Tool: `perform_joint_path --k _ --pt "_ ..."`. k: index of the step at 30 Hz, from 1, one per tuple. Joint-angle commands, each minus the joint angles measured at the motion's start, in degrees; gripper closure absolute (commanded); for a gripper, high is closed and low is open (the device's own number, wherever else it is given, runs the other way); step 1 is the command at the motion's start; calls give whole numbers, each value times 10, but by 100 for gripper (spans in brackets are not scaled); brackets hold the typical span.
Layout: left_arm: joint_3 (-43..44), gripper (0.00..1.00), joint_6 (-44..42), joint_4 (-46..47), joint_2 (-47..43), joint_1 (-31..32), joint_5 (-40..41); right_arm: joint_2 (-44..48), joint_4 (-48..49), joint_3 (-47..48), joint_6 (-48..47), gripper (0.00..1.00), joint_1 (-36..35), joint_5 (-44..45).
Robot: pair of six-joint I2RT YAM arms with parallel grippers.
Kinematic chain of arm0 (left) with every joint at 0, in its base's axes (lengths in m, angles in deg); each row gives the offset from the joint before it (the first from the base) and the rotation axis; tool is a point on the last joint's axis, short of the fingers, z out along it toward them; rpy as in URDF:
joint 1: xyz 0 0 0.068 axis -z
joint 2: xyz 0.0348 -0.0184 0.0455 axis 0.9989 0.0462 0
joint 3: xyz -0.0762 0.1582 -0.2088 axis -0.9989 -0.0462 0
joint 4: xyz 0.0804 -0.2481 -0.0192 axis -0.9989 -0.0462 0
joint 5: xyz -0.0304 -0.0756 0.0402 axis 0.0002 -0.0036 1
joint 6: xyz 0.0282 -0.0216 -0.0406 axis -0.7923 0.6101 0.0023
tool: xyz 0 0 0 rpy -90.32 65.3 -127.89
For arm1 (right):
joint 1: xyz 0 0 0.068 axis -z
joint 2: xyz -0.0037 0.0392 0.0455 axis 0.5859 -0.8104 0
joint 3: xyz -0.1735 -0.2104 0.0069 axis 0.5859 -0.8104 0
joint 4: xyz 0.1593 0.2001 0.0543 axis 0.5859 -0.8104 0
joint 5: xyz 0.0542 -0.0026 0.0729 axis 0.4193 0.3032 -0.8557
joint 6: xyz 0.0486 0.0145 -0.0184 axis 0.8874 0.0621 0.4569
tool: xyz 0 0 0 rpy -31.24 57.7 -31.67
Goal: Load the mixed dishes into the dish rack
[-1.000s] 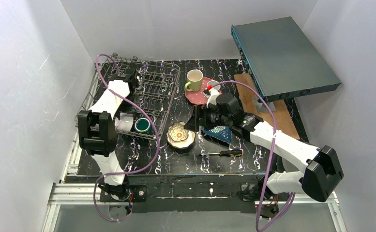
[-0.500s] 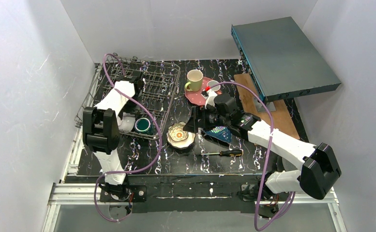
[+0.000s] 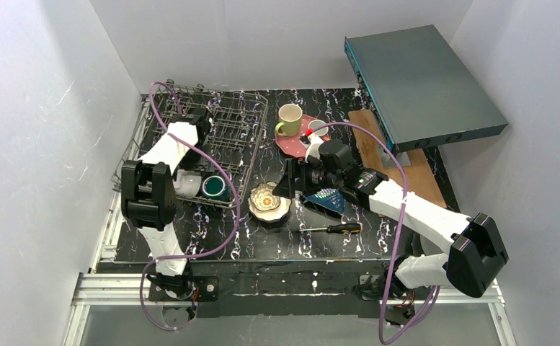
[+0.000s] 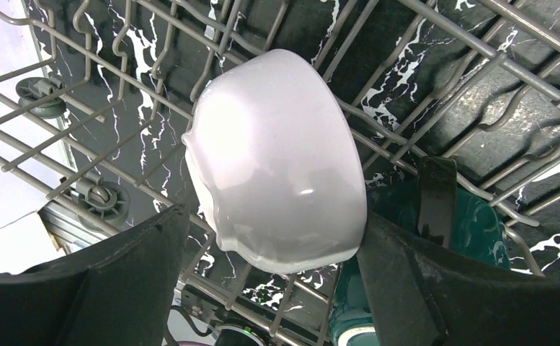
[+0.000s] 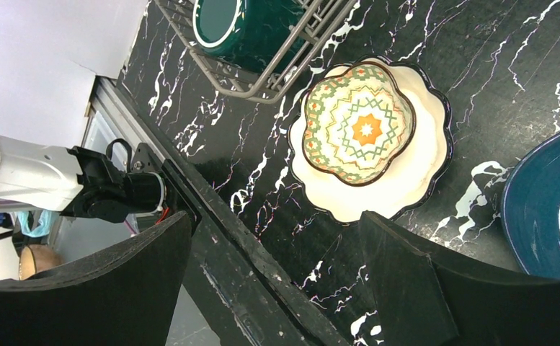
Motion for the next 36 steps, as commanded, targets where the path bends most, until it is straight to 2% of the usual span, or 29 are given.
perform_joint_path --k 1,5,9,12,18,20,23,28,31,36 --pt "-27 17 5 -40 -29 9 -16 16 16 -6 5 7 2 -9" --pt "-22 13 2 -48 -39 8 -15 21 10 -7 7 7 2 -8" --pt "-17 14 -3 -36 -51 8 -10 22 11 -11 11 7 1 -9" --pt "-7 16 -4 -23 -56 6 -48 25 10 -9 15 7 1 -14" --pt "28 12 2 -13 -62 6 -113 32 11 -16 17 7 1 -15" --pt "38 4 6 -14 -69 6 -129 33 12 -20 18 7 1 -14" --pt "47 2 9 -18 -89 6 -129 34 19 -25 18 7 2 -13" --pt "46 2 13 -35 -144 6 -124 25 15 -19 12 7 0 -15" --pt "16 2 19 -38 -197 6 -129 16 -3 -11 -7 7 -2 -2" --pt "-81 2 50 -8 -325 6 -222 -11 -61 19 -51 7 -34 65"
